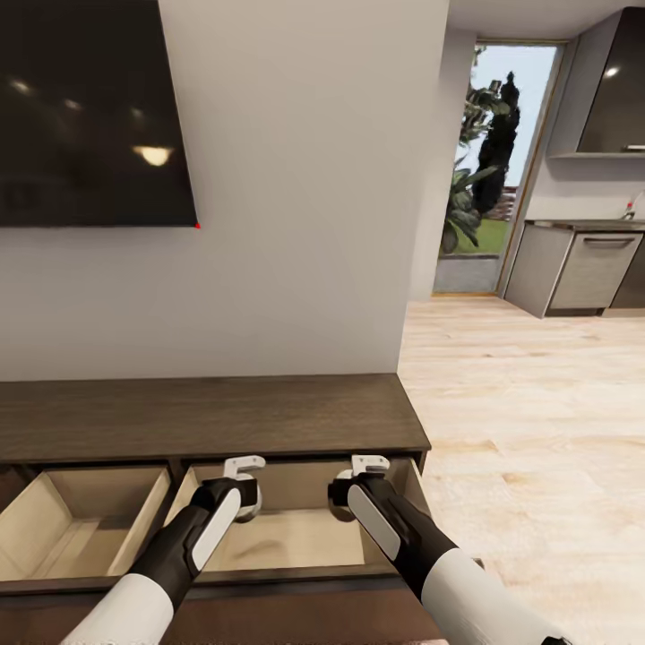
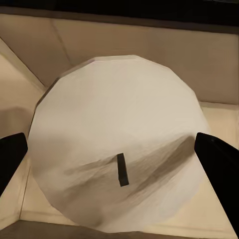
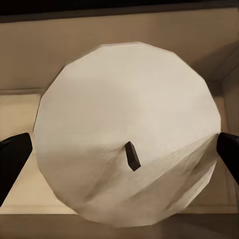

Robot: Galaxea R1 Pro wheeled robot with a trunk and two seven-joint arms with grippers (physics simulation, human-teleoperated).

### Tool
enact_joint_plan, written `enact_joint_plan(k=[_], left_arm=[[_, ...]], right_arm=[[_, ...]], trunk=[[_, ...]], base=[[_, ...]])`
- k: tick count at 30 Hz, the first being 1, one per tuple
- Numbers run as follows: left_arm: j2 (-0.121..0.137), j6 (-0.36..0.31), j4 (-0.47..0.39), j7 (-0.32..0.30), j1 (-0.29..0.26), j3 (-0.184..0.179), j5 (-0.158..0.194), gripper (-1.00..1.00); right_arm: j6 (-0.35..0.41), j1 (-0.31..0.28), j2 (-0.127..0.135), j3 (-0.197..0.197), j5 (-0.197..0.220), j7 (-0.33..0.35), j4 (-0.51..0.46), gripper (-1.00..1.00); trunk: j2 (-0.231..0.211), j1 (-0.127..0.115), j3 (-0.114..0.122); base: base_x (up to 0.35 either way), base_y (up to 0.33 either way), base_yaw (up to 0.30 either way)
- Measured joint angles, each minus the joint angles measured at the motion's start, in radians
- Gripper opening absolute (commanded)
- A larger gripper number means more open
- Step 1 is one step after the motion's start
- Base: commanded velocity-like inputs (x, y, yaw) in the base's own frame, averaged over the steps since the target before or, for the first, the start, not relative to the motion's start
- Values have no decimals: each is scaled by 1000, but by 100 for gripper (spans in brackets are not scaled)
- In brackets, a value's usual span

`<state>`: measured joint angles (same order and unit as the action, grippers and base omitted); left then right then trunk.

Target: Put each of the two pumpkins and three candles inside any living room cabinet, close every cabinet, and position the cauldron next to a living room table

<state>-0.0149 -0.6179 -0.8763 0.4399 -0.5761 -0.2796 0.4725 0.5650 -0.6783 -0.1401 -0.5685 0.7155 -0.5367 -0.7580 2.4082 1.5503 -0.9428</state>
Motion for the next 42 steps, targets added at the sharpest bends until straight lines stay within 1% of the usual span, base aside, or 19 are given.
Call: enact_joint_plan(k=[6,7,8,9,13,23,32,34,37,42], left_arm=[[-2,-1,-1,0,-3,0,0,-100],[-2,-3,-2,0,-4,0,-1,-100],[-2,-5,-1,0,-6,0,0,-100],[-2,-7,1,0,-6,0,1,-100],[-5,-8,0,2,-7,-1,3,-100],[-4,-8,0,0,-6,-4,1,-100],[-4,-5,0,3,-6,-8,1,-100],[-4,-5,0,3,-6,-8,1,-100],[-3,-3,0,3,-6,-9,0,-100],[-4,0,-1,3,-6,-8,0,-100]], right_arm=[[4,0,-3,-2,0,-1,-1,-100],[3,0,-8,-2,2,0,-1,-100],[2,0,-19,-2,6,1,-1,-100],[3,0,-25,-2,3,0,-1,-100],[5,0,-33,-2,-1,0,0,-100],[3,0,-34,-3,-5,-1,-2,-100],[-16,0,-33,-2,-14,1,0,-100],[-27,0,-32,-2,-15,1,0,-100],[-67,0,-32,-2,-13,1,2,-100],[-95,0,-30,-2,-12,1,17,-100]], trunk=[[42,23,-19],[49,27,-22],[56,31,-25],[63,35,-28],[91,50,-41],[94,55,-79],[96,59,-114],[96,59,-122],[97,61,-134],[97,61,-134]], base=[[0,0,0],[0,0,0],[0,0,0],[0,0,0],[0,0,0],[0,0,0],[0,0,0],[0,0,0],[0,0,0],[0,0,0]])
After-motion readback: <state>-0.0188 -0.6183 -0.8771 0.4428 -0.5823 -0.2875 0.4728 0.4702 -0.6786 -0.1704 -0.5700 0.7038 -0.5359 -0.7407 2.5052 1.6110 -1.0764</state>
